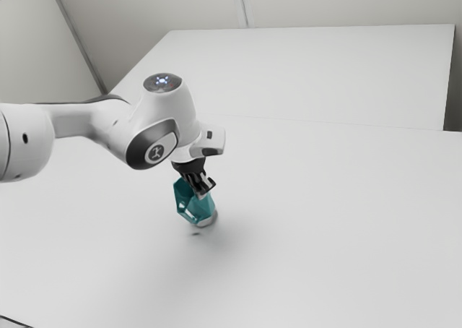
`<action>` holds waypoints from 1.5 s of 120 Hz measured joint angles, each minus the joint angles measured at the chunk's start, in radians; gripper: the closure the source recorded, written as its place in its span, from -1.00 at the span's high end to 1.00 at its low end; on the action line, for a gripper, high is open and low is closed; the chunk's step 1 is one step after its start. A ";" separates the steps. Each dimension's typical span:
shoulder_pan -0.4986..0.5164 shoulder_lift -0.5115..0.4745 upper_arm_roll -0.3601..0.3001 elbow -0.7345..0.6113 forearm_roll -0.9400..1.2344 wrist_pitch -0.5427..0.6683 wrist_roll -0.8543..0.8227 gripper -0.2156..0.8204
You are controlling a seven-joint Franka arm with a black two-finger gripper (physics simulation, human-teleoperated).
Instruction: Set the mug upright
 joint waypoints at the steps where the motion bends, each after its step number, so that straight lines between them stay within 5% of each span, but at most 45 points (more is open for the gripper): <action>1: 0.000 0.001 0.000 0.000 0.000 0.001 -0.001 -0.93; 29: 0.000 0.018 0.000 0.000 0.001 0.021 -0.018 -0.92; 105: -0.015 -0.021 -0.022 0.084 -0.093 -0.028 -0.029 0.33; 180: 0.057 0.027 -0.015 0.414 -0.165 -0.438 -0.027 0.53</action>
